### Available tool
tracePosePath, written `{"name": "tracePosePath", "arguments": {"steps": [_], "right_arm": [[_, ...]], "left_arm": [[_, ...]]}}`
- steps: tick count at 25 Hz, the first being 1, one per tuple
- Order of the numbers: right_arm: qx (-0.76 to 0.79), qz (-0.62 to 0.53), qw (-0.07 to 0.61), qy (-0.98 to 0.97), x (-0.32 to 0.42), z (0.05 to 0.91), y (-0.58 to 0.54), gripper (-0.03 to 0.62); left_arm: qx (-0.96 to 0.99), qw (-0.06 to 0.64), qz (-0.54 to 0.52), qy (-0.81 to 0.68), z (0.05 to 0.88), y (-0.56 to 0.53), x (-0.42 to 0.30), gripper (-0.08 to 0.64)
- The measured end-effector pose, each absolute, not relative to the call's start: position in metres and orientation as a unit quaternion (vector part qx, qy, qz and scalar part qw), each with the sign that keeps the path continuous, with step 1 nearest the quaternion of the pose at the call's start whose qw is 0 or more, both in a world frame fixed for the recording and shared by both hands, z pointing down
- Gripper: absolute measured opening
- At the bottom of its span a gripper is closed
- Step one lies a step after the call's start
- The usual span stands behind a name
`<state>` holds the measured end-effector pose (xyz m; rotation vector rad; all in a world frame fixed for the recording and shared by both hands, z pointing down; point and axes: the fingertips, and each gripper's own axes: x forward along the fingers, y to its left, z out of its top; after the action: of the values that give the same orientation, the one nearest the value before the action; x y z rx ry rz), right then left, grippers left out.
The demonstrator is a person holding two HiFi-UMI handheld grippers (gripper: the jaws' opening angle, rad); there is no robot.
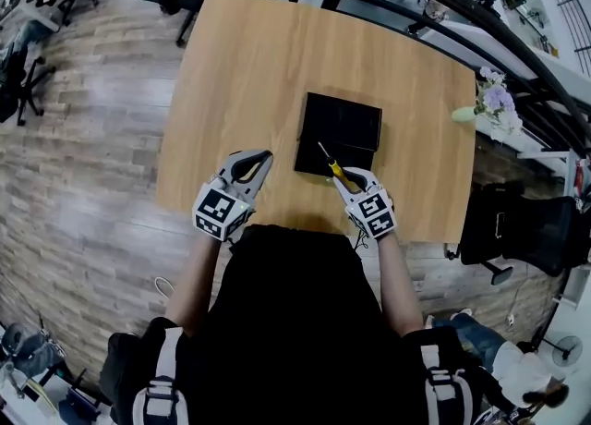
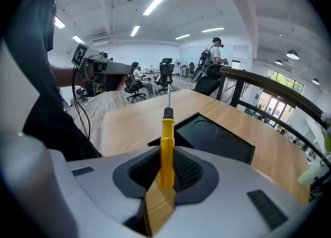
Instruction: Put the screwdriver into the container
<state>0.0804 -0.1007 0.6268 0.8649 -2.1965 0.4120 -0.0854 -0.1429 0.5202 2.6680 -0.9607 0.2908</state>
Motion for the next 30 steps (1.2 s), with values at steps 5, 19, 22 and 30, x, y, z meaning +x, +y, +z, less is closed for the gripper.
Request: {"name": "tracePosePath", "arguments": {"steps": [5, 19, 22, 30], "right_arm": [[0.298, 0.149, 0.390, -0.858, 0.084, 0.642, -0.106, 0.087], [0.210, 0.132, 0.464, -0.851, 0.095, 0.692, -0.110, 0.087], [0.205, 0.136, 0.472, -0.846, 0.093, 0.701, -0.114, 0.087], [0.189, 0.134, 0.494, -0.838, 0.088, 0.727, -0.124, 0.087]], "left_arm": [[0.918, 0.151, 0.102, -0.353, 0.521, -0.145, -0.084, 0.028], [0.903, 0.161, 0.129, -0.376, 0.521, -0.146, -0.063, 0.028], [0.904, 0.159, 0.135, -0.374, 0.520, -0.145, -0.061, 0.028], [0.906, 0.152, 0.150, -0.366, 0.517, -0.142, -0.057, 0.028]]}}
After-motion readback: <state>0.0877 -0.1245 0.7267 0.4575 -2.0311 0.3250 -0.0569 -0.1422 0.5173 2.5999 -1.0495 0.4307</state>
